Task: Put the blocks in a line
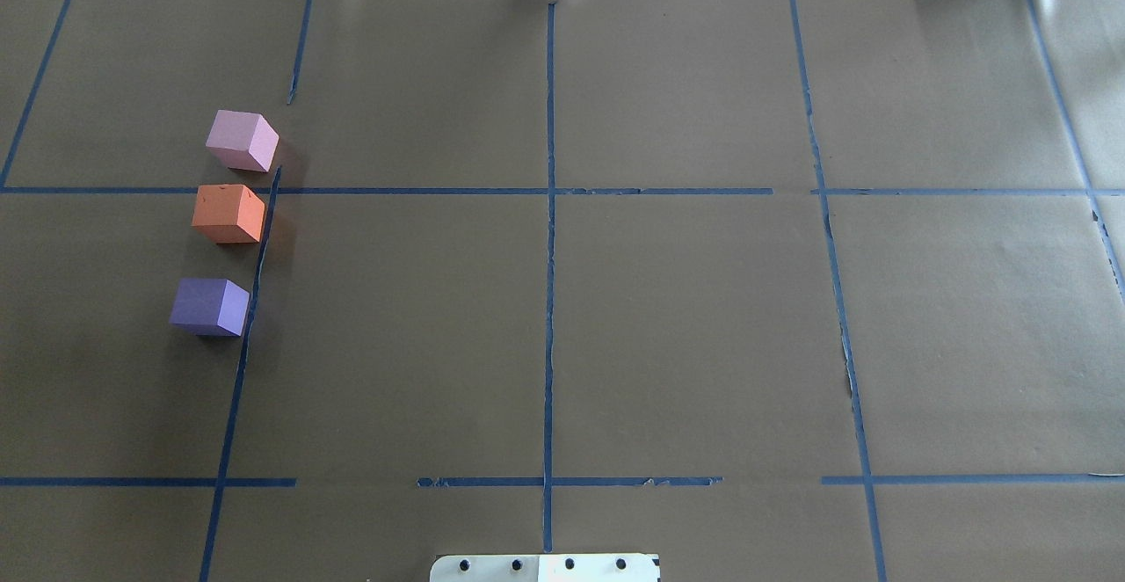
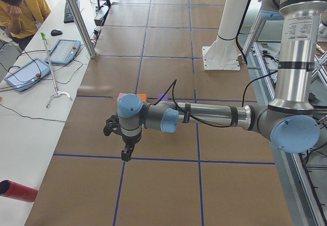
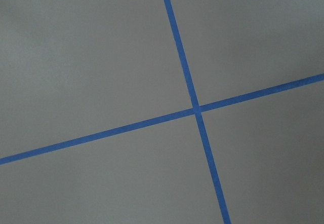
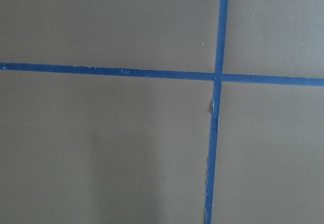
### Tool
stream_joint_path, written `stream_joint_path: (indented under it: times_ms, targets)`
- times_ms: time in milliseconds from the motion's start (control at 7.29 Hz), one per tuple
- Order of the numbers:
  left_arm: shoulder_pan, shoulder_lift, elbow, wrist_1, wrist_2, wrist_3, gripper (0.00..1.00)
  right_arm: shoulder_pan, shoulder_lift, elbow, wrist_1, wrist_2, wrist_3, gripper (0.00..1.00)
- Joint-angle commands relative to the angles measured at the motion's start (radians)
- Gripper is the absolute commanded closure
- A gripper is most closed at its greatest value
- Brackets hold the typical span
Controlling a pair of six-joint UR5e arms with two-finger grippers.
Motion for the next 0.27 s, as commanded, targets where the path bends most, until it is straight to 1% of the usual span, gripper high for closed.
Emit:
stream_joint_path:
  times_ms: [0, 137]
  targets:
    - [0.000, 0.002, 0.003, 0.007, -0.037, 0.000, 0.00, 0.000, 0.000, 0.000, 0.000, 0.000, 0.000, 0.00]
    - [0.000, 0.002, 0.009, 0.008, -0.037, -0.002, 0.00, 0.000, 0.000, 0.000, 0.000, 0.000, 0.000, 0.00]
